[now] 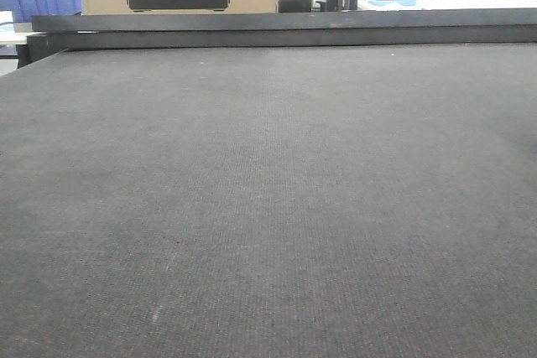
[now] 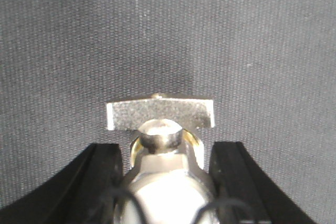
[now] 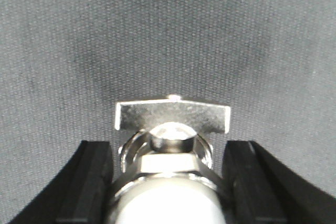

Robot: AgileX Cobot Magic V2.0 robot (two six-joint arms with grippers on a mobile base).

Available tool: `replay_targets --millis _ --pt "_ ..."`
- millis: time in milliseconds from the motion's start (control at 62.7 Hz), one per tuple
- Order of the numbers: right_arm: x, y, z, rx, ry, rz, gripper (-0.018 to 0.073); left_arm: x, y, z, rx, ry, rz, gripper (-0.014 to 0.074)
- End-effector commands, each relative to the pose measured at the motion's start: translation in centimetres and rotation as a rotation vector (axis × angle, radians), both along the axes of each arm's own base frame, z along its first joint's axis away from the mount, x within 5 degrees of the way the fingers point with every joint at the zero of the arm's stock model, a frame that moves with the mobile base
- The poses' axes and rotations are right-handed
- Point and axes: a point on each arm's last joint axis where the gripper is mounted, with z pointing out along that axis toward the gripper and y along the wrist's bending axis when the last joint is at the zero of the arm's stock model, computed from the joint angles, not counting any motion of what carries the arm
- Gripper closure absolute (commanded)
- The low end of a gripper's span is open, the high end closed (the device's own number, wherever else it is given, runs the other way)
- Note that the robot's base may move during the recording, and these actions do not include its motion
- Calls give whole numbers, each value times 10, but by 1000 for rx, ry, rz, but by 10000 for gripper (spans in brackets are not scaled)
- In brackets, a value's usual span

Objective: Place valve from conveyor to right shelf box
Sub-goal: 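Lift both held valves up off the conveyor belt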

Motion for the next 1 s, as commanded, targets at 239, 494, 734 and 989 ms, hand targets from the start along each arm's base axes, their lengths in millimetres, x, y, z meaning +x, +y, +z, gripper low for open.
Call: replay_targets --millis 239,494,734,989 --pt "-16 3 38 24 -166 -8 722 -15 -3 44 -22 -85 -6 707" --pt "-48 8 82 52 -332 -13 722 -58 -3 102 -26 -271 -10 707" --pt "-88 12 125 66 -558 -14 722 -110 -2 151 -29 -481 -12 707" --pt "-127 14 160 54 -799 -14 722 -158 -1 184 -32 -683 -11 707"
